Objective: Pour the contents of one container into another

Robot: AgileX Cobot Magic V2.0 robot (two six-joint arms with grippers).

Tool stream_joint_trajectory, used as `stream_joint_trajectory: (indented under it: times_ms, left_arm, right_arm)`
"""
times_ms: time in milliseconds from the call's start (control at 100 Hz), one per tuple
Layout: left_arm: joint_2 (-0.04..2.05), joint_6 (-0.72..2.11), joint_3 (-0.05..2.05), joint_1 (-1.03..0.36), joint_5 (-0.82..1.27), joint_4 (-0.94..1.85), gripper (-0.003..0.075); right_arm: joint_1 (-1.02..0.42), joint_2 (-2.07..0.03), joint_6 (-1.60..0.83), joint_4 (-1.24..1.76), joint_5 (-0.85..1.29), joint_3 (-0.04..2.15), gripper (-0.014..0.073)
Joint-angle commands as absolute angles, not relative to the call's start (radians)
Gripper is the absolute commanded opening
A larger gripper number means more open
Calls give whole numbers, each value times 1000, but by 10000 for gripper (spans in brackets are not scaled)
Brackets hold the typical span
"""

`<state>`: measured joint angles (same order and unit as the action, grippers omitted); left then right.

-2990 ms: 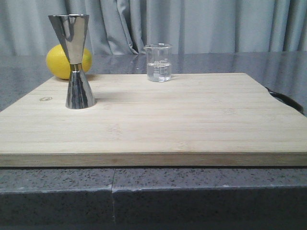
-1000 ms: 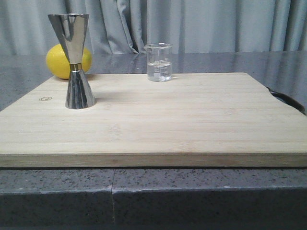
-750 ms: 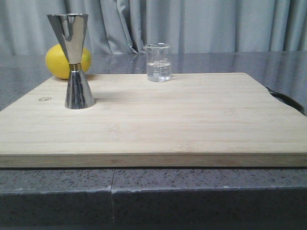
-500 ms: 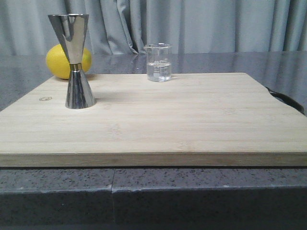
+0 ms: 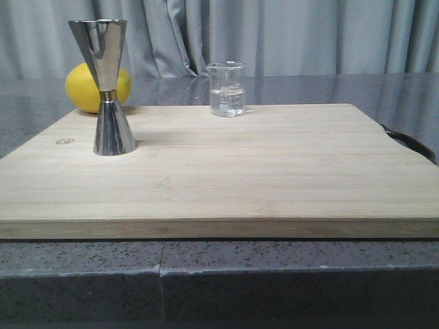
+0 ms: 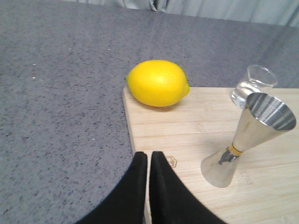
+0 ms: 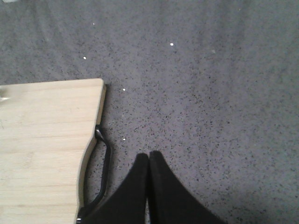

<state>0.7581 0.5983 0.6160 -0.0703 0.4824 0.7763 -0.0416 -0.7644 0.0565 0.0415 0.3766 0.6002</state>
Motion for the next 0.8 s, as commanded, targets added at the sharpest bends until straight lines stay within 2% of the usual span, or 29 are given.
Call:
stream_joint_trajectory:
  times_ms: [0,120,300,360,410,640,790]
  left_arm:
    - [804,783,664,-76,462,949,-8]
    - [861,1036,667,-106,489,1154,97]
    - [947,1220,667,-161,495,1325,377]
    - [972,1242,667,-176,500,1346,468]
    - [992,1257,667,-188,503,1368,513]
    - [1084,1257,667,-224,521,1386,527]
    - [1141,1304,667,-251,542,1505,526]
  right_arm:
    - [-37,-791,40,38,274,637,-16]
    - [-37,-811,40,38,217,637,85]
    - [-41,-826,40,38,163,637,290]
    - [-48,-832,40,38,160,637,324]
    - [-55,-839,40,42,160,637,333]
    - [-98,-866,40,44,125,637,333]
    - [-134,-894,40,42,56,637,333]
